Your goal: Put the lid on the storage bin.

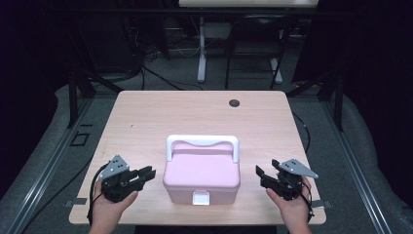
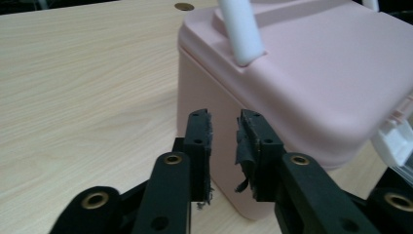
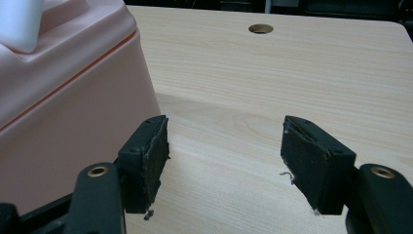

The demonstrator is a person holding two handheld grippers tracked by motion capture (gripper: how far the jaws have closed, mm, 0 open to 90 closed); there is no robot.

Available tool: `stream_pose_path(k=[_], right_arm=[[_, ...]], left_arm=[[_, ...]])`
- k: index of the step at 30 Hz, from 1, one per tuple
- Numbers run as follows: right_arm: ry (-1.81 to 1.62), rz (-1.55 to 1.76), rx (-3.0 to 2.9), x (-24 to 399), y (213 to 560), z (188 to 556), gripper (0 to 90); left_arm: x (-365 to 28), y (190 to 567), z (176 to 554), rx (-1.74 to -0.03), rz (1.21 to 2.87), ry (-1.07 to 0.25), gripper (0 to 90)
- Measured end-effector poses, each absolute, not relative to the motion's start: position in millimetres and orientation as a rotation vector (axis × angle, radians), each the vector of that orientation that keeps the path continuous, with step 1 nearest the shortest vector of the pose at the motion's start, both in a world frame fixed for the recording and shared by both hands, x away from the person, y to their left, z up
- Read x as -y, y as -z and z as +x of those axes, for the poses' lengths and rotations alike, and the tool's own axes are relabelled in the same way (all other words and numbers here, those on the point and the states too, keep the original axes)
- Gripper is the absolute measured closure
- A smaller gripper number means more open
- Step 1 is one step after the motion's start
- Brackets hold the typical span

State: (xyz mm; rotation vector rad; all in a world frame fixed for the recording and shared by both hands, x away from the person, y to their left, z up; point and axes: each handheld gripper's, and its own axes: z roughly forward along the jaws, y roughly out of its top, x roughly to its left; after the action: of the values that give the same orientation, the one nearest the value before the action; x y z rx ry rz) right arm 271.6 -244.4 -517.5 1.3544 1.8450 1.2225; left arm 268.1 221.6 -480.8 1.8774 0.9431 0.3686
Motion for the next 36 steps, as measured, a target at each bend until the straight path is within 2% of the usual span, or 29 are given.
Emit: stream_pose_path(k=[3,4,16,26,36], right_arm=[[-1.221,1.355,-1.846,244.4,517.6,271.7,33.7],[-1.221,1.354,-1.848,244.1,518.0,271.8,33.7],[-1.206,1.352,-1.854,244.8,520.2,272.3,33.7],[-1.195,1.328,-1.867,240.7,524.4,271.6,33.8],[-1.175,1.321,-1.872,240.4,530.8,272.8,33.9]], left_arm=[[-225.0,483.6,273.3,-0.959,1.87,-0.376,68.7],[-226.0,485.4,276.0,-0.971,1.869,-0.393,64.4],[-233.5,505.0,294.0,-1.032,1.858,-0.424,53.4],[-232.6,524.2,295.2,-1.036,1.923,-0.5,51.4],[-232.4,533.8,294.5,-1.049,1.92,-0.483,51.3]])
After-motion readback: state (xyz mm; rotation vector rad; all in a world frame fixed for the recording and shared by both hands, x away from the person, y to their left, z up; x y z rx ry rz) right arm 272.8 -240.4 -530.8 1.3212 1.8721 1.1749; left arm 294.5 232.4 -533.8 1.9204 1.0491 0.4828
